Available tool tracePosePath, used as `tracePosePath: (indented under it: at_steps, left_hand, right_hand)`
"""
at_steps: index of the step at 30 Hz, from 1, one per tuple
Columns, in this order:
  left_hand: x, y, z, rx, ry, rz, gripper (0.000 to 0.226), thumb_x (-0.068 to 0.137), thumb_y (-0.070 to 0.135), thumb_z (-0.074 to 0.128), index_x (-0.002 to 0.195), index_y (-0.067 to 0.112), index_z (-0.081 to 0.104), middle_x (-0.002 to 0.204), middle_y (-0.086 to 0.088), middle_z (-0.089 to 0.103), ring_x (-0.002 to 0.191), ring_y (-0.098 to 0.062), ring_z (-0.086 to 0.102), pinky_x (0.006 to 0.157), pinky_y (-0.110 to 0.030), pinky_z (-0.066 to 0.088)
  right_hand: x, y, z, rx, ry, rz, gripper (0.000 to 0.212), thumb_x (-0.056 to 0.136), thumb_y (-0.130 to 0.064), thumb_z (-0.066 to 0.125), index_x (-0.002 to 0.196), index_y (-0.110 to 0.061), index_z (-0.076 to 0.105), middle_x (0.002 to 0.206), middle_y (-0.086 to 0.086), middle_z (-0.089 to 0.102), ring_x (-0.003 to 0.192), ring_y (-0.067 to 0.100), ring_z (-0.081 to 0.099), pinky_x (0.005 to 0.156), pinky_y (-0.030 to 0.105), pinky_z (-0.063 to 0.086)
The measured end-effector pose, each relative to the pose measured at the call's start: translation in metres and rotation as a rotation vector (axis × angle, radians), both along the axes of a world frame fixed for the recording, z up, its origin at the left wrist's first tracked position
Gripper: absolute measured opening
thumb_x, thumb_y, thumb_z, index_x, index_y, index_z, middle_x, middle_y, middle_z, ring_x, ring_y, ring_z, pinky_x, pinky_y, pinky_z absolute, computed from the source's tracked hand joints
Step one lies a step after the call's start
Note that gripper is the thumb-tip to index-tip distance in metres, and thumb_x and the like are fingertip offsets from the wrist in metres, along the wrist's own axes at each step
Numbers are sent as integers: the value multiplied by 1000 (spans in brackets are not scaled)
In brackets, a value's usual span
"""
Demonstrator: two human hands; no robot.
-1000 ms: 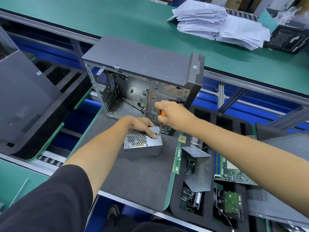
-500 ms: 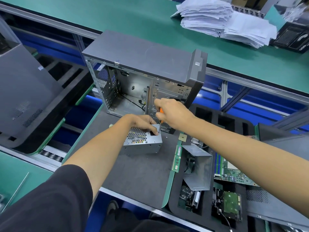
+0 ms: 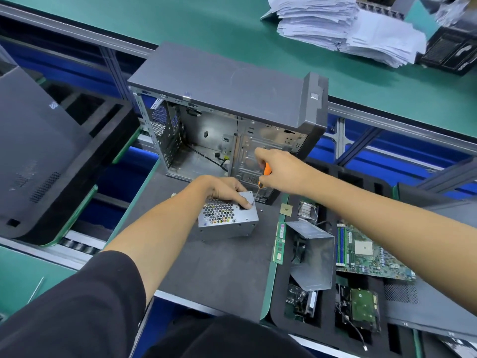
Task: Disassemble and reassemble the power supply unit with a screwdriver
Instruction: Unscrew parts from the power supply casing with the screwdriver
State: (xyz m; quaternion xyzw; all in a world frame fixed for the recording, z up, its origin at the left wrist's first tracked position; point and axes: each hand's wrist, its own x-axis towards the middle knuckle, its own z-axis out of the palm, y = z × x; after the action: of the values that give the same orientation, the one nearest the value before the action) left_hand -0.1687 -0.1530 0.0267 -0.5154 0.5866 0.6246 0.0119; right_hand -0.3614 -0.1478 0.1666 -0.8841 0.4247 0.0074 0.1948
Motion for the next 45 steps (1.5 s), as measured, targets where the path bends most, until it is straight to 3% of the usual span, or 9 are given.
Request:
tracePosePath:
  at_steps: [3, 7, 12, 16, 22, 26, 30, 39, 45]
  left_hand:
    - [1, -2, -3, 12, 6, 7, 40, 79, 44, 85, 103, 14, 78, 87, -6, 72, 75, -21, 63, 66, -31, 50]
    - [-1, -3, -8, 17, 28, 43, 38, 77, 42, 85, 103, 15, 79, 88, -9, 70, 78, -25, 62, 73, -38, 49]
    - [1, -4, -13, 27, 79, 40, 28, 79, 40, 85, 98, 20, 80, 80, -2, 73, 65, -16, 65, 60, -26, 52]
    - [6, -5, -13, 40, 120, -17, 30, 79, 43, 86, 102, 24, 80, 91, -2, 78, 73, -14, 73, 62, -26, 57]
    - [8, -6, -15, 50, 155, -43, 39, 76, 50, 86, 105, 25, 79, 101, -6, 78, 83, -19, 74, 68, -29, 57]
    - [8, -5, -18, 45, 178, -37, 32, 83, 45, 82, 106, 23, 79, 102, -5, 78, 87, -17, 73, 76, -31, 58]
    - [6, -4, -18, 16, 195, -34, 21, 91, 36, 74, 103, 19, 78, 96, 1, 78, 82, -9, 71, 72, -22, 55]
    - [6, -2, -21, 32, 277, -16, 28, 83, 49, 72, 90, 24, 80, 94, 3, 77, 93, -10, 68, 108, -37, 43]
    - [5, -1, -18, 46, 285, 32, 42, 80, 47, 74, 103, 13, 79, 99, -3, 77, 89, -7, 69, 97, -30, 47]
  right_hand:
    - [2, 0, 2, 3, 9, 89, 23, 84, -7, 62, 90, -19, 43, 88, 3, 50, 76, 21, 49, 65, 36, 40]
    - [0, 1, 0, -116, 25, 107, 22, 83, -14, 63, 87, -22, 43, 83, -2, 51, 73, 23, 52, 60, 37, 41]
    - [-3, 1, -1, -239, 171, 155, 14, 87, -30, 53, 87, -27, 39, 70, -7, 47, 62, 22, 50, 48, 31, 27]
    - [1, 0, 5, -86, 129, 306, 15, 87, -17, 57, 94, -26, 48, 99, -6, 39, 66, 12, 44, 52, 23, 27]
    - [9, -3, 12, -162, 129, 320, 20, 87, -15, 60, 96, -19, 42, 86, -1, 47, 73, 23, 50, 61, 39, 42]
    - [12, -4, 10, -129, 202, 374, 19, 89, -16, 55, 94, -23, 37, 87, -3, 41, 72, 23, 50, 57, 38, 36]
    - [18, -1, 13, 48, 126, 412, 45, 78, -1, 57, 95, -34, 30, 93, -7, 36, 74, 14, 44, 58, 34, 33]
    - [20, -3, 10, -175, 238, 320, 22, 87, -24, 55, 89, -27, 33, 79, -8, 44, 64, 22, 49, 48, 31, 24]
    - [20, -6, 14, 65, 126, 336, 19, 82, -8, 60, 88, -21, 48, 90, -4, 48, 78, 17, 51, 63, 34, 37]
